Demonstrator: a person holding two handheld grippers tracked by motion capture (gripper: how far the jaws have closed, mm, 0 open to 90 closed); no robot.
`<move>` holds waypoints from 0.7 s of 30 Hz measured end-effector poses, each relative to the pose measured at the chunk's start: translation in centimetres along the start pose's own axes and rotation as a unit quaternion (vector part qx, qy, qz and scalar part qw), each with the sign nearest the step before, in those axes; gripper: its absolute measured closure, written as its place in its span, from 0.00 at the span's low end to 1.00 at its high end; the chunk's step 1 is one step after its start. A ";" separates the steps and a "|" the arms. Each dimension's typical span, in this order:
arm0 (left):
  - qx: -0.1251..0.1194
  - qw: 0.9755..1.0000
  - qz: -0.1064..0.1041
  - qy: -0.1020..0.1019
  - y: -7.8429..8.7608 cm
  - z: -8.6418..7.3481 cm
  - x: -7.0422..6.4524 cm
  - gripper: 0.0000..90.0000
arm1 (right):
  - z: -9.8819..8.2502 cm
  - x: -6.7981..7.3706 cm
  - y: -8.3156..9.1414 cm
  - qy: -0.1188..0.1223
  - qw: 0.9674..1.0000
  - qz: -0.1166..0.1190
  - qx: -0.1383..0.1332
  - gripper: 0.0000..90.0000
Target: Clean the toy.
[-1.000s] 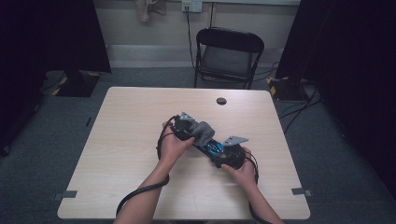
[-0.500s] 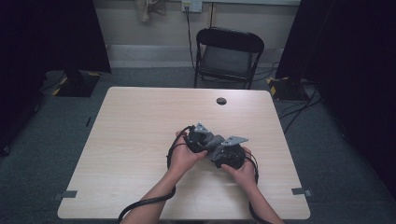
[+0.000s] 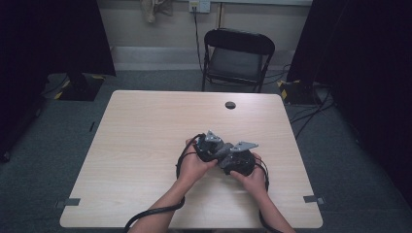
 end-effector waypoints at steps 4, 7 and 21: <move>0.002 1.000 0.003 -0.001 -0.1 0.2 0.1 0.80 | 0.0 0.0 0.0 0.000 1.000 0.000 0.000 0.29; 0.005 1.000 0.008 -0.002 -0.2 0.3 0.3 0.80 | 0.0 0.0 0.0 0.000 1.000 0.000 0.000 0.29; 0.008 0.999 0.037 0.007 0.0 1.1 2.1 0.79 | 0.0 0.0 0.0 0.000 1.000 0.000 0.000 0.29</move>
Point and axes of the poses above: each handheld gripper's, and its own axes: y roughly backward along the jaws, z roughly out of its top, x roughly to its left, the point moved 8 cm from there along -y, roughly forward along the jaws, and after that the axes turned 3 degrees about x, right-handed, at the moved point
